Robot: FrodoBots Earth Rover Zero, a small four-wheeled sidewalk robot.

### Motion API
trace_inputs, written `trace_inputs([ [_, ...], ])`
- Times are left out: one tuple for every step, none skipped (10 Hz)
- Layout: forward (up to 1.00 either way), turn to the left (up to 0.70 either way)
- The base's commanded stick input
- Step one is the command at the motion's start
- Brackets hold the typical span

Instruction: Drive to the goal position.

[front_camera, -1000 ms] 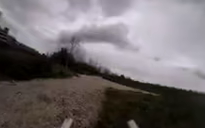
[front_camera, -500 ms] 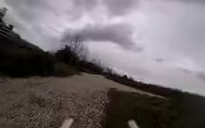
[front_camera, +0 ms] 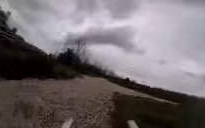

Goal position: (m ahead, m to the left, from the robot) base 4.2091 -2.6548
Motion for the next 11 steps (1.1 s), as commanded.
trace_inputs([
  [0.7,0.0],
  [0.7,0.0],
  [0.7,0.0],
  [0.7,0.0],
  [0.7,0.0],
  [0.7,0.0],
  [0.7,0.0],
  [0.7,0.0],
  [0.7,0.0],
  [0.7,0.0],
  [0.7,0.0],
])
